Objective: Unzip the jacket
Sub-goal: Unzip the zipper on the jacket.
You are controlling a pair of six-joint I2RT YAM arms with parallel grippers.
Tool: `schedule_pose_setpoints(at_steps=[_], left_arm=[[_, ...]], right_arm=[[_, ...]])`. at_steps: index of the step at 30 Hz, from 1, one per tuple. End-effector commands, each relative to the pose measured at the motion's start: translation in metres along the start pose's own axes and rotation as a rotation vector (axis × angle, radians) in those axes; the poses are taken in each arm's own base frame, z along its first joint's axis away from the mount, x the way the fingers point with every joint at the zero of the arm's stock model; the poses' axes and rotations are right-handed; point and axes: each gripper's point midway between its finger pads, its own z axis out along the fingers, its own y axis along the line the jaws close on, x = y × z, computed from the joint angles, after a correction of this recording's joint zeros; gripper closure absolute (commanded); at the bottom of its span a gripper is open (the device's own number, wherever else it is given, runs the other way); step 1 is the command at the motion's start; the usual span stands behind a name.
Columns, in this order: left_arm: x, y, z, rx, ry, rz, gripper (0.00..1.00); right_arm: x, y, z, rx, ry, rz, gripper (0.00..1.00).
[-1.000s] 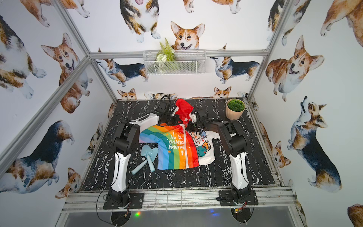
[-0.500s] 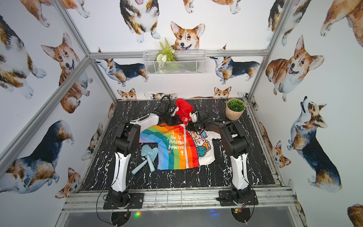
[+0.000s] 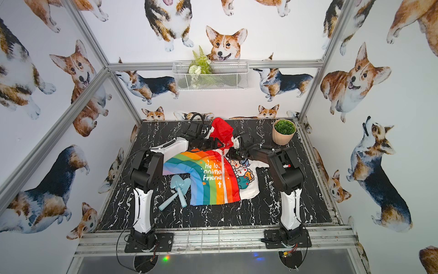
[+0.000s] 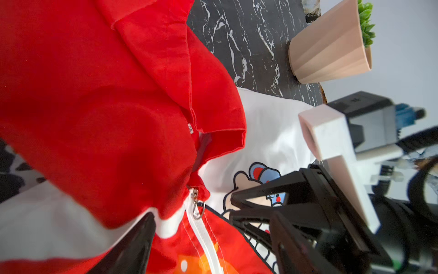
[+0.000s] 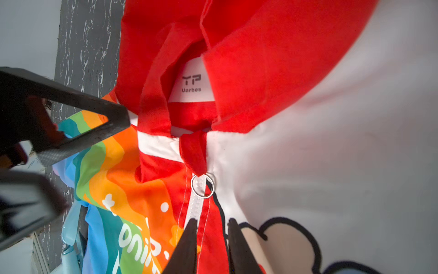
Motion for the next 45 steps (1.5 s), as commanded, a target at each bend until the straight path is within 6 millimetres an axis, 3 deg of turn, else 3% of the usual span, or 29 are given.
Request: schedule_pose_setpoints(at_steps=[1, 5, 10, 15, 22, 33, 36, 45], left_arm=[[-0.004, -0.001, -0.011, -0.058, -0.039, 0.065, 0.23], [0.009, 0.002, -0.012, -0.128, -0.007, 0.094, 0.39], [0.034, 0.009, 0.006, -0.229, 0.082, 0.150, 0.39], [0.039, 0.023, 0.017, -0.295, 0.116, 0.157, 0.35], [0.041, 0.027, 0.028, -0.297, 0.144, 0.155, 0.32], [0.051, 0.037, 0.041, -0.300, 0.185, 0.137, 0.43], [0.052, 0.040, 0.042, -0.308, 0.190, 0.134, 0.50], [0.055, 0.043, 0.045, -0.311, 0.200, 0.130, 0.53]], right_arm=[[-0.007, -0.001, -0.004, -0.001, -0.032, 0.015, 0.76], [-0.010, -0.002, -0.008, -0.020, -0.039, 0.031, 0.77], [-0.013, 0.001, -0.008, -0.063, -0.033, 0.045, 0.78], [-0.014, -0.004, -0.004, -0.051, -0.029, 0.055, 0.78], [-0.015, -0.002, 0.005, -0.071, 0.002, 0.059, 0.78], [-0.012, -0.001, 0.021, -0.111, 0.043, 0.076, 0.78], [-0.013, 0.000, 0.020, -0.125, 0.044, 0.077, 0.78], [-0.010, -0.002, 0.030, -0.159, 0.073, 0.103, 0.76]])
